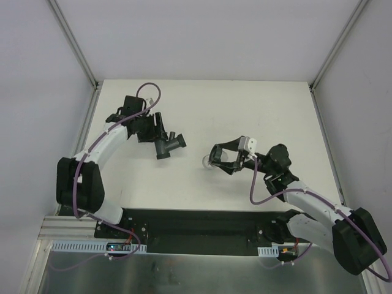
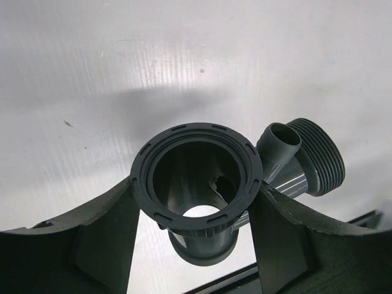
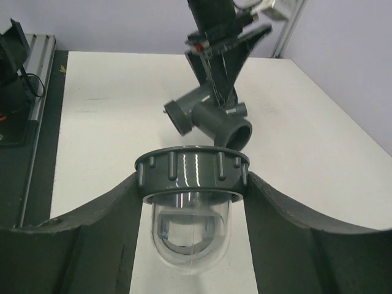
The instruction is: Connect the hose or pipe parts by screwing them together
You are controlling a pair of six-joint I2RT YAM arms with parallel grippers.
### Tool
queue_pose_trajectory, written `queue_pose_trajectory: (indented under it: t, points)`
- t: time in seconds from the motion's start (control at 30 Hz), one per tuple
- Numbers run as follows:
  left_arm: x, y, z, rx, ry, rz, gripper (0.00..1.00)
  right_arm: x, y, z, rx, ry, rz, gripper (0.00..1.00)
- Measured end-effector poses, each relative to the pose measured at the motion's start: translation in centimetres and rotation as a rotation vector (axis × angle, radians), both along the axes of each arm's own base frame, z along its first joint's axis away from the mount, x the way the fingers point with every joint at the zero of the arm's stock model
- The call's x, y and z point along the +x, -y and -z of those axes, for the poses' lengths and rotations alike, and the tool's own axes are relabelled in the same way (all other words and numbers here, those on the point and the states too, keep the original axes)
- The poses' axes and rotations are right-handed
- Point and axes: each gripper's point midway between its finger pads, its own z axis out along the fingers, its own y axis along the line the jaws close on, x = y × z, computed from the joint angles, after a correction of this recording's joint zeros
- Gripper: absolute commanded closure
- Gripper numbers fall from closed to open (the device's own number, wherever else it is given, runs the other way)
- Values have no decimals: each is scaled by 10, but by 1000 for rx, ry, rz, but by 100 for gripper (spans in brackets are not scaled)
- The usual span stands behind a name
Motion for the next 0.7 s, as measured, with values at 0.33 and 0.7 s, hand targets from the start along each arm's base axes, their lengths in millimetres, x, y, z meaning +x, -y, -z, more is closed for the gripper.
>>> queue_pose_trajectory:
  t: [0.33,0.7]
  points:
    - [-39,23,-58,32,208,271,100,13,-18,31,-130,11,-48,83]
    - [-74,51,-85,55,362,475,100,-8,-41,54,-324,145,-139,85]
